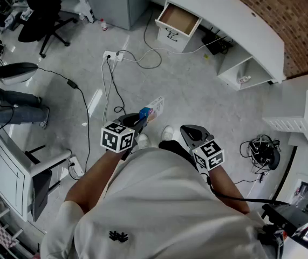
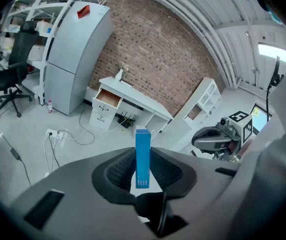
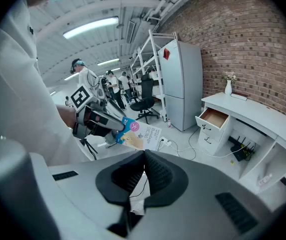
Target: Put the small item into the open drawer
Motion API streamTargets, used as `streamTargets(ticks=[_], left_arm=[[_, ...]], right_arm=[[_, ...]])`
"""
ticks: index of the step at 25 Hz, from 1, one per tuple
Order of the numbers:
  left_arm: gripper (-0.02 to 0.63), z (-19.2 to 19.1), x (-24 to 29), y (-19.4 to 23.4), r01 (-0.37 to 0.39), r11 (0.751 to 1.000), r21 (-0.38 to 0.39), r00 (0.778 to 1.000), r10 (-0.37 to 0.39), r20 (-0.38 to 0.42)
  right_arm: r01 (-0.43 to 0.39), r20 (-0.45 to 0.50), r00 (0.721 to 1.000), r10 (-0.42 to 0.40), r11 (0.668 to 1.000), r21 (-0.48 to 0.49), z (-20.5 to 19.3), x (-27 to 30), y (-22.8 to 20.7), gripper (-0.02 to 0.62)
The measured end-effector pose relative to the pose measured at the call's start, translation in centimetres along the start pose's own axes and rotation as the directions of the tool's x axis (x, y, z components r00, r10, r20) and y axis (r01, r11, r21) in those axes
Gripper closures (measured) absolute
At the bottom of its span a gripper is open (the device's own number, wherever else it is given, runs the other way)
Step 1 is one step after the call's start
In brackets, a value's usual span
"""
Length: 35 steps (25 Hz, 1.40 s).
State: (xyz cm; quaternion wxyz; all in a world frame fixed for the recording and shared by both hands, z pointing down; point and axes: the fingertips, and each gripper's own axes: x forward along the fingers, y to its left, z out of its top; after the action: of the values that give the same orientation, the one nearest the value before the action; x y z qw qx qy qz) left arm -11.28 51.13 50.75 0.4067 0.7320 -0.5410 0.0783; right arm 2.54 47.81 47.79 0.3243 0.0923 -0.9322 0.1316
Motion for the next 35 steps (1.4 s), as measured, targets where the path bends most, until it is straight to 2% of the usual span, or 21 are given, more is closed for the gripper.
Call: streamTargets(ticks=[6, 13, 17, 22, 23, 25, 27, 32, 35], left_arm=[[0.511, 0.4, 0.7, 0.0, -0.031, 0.998, 0.052, 0.999, 0.032, -0.013], [0.511, 4.4, 5.8, -0.7, -0.042, 0.997, 0.062, 0.999, 0.043, -0.029], [0.511, 7.8, 9.8, 0.8, -0.067, 0.996, 0.063, 0.997, 0.070, -0.037], [0.511, 15.0, 16.3, 0.9, -0.114, 0.991, 0.064, 0.992, 0.117, -0.050], [0.511, 16.3, 17.6, 1.5, -0.123, 0.990, 0.067, 0.991, 0.126, -0.050], [0.511, 18.9, 20.2, 3.6, -0.138, 0.987, 0.082, 0.989, 0.142, -0.049], [0.511, 21.6, 23.1, 5.5, -0.153, 0.983, 0.101, 0.986, 0.159, -0.055], [0.511, 27.1, 29.9, 5.3, -0.175, 0.977, 0.120, 0.981, 0.184, -0.069], [0.511, 29.0, 33.1, 4.8, -0.177, 0.976, 0.125, 0.978, 0.189, -0.085]], right_arm=[[0.004, 0.000, 1.000, -0.004, 1.000, 0.002, -0.3, 0.0, 0.0, 0.566], [0.002, -0.004, 1.000, -0.002, 0.999, 0.038, 0.2, -0.4, -6.3, 0.566], [-0.016, 0.016, 1.000, 0.015, 0.999, 0.040, 1.5, 1.4, -11.8, 0.565], [-0.040, 0.052, 0.998, 0.040, 0.999, 0.009, 5.8, 1.3, -21.5, 0.561], [-0.040, 0.063, 0.997, 0.040, 0.999, 0.006, 6.7, 1.7, -23.3, 0.558], [-0.031, 0.075, 0.997, 0.031, 0.999, 0.005, 8.0, 3.3, -26.9, 0.509], [-0.026, 0.076, 0.997, 0.025, 1.000, 0.006, 8.8, 4.7, -30.7, 0.508], [-0.001, 0.076, 0.997, 0.000, 1.000, 0.019, 8.9, 3.4, -39.5, 0.542], [0.007, 0.076, 0.997, -0.010, 0.999, 0.049, 8.3, 2.0, -42.1, 0.560]])
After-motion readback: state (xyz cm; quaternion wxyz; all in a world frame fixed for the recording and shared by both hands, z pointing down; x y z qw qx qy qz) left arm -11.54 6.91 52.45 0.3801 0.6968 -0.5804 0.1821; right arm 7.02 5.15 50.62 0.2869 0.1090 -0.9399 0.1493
